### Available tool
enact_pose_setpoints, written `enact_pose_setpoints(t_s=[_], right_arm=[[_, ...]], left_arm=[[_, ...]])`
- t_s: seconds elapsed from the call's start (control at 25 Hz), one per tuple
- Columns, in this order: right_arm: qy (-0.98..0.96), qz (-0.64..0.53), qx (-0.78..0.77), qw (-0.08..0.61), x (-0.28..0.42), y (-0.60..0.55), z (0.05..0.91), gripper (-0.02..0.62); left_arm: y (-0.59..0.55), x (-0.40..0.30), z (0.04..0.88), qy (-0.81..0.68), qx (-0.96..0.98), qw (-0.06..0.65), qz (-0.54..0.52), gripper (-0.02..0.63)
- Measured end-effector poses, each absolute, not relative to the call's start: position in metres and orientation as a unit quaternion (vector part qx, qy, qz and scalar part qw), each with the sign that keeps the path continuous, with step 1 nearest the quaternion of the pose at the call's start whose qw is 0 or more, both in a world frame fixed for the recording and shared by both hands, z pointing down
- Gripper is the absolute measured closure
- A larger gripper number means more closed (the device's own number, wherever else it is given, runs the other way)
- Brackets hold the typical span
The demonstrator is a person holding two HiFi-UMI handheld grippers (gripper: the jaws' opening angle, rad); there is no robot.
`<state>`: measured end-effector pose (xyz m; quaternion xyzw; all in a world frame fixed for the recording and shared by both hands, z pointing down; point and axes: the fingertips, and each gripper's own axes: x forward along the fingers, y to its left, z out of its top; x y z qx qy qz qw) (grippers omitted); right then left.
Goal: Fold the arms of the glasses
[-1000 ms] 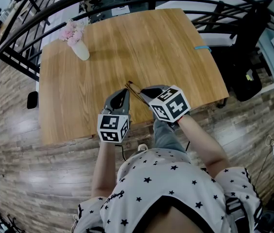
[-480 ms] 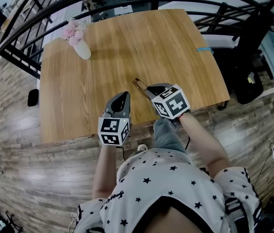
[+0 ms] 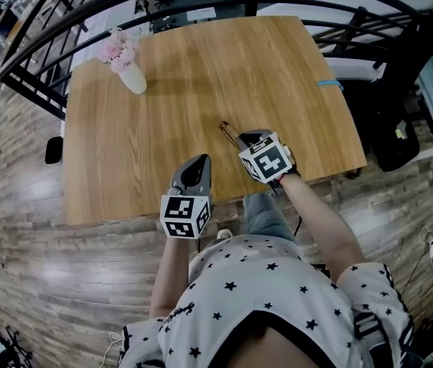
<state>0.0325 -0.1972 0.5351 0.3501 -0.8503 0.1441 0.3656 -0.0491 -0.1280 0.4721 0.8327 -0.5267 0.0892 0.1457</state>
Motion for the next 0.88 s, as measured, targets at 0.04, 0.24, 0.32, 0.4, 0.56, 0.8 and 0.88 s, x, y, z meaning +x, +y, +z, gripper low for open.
enact_pose_setpoints(t_s=[0.04, 0.24, 0.32, 0.4, 0.56, 0.8, 0.88], right_arm=[[-0.849, 0.139, 0.351, 0.37, 0.034, -0.2, 0.539, 0.563], [-0.842, 0.122, 0.352, 0.391, 0.036, -0.217, 0.557, 0.563], [-0.837, 0.11, 0.353, 0.403, 0.038, -0.223, 0.562, 0.563], [-0.834, 0.102, 0.354, 0.411, 0.039, -0.228, 0.567, 0.563], [-0.831, 0.098, 0.355, 0.418, 0.04, -0.237, 0.58, 0.563], [-0.821, 0.093, 0.36, 0.433, 0.041, -0.249, 0.594, 0.563], [-0.818, 0.088, 0.361, 0.438, 0.042, -0.253, 0.597, 0.563]], left_arm=[[-0.128, -0.048, 0.473, -0.526, 0.833, 0.148, 0.089, 0.598], [-0.128, -0.045, 0.479, -0.528, 0.83, 0.158, 0.089, 0.598], [-0.129, -0.044, 0.482, -0.528, 0.829, 0.162, 0.091, 0.598], [-0.129, -0.042, 0.486, -0.528, 0.827, 0.167, 0.092, 0.598], [-0.13, -0.041, 0.494, -0.528, 0.825, 0.177, 0.094, 0.598], [-0.136, -0.047, 0.498, -0.534, 0.819, 0.184, 0.097, 0.598], [-0.139, -0.049, 0.499, -0.536, 0.818, 0.185, 0.096, 0.598]])
